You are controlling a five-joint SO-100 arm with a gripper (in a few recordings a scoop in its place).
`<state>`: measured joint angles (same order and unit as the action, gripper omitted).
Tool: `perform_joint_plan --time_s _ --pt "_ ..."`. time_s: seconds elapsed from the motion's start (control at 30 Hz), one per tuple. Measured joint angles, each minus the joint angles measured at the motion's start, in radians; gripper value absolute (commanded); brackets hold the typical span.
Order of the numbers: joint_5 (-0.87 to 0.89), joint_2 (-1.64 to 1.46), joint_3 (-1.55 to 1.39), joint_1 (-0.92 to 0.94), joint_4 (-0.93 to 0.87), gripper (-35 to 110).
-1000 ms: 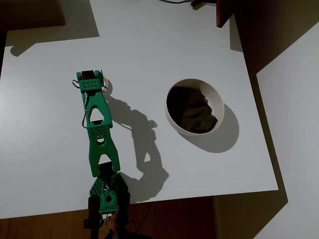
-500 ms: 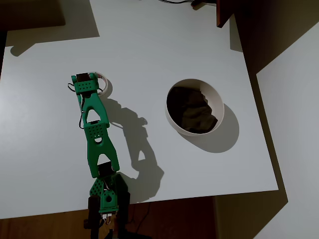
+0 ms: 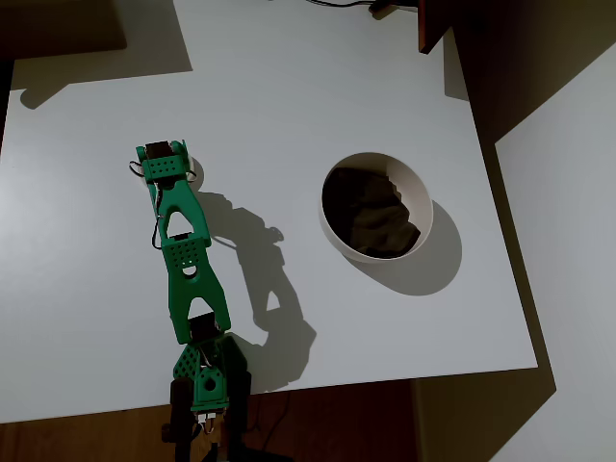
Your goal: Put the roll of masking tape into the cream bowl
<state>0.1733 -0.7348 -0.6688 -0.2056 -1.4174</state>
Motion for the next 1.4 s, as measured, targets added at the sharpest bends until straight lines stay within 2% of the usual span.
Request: perform_joint_plan --time_s 0.53,0.93,1.4 --pt "-0.023 -0.051 0.000 0.018 -0.028 -8" --pt "-0.025 -0.370 0.000 0.063 -0.120 -8" --pt "-0.018 -0.795 0.000 0.236 -0.130 -8"
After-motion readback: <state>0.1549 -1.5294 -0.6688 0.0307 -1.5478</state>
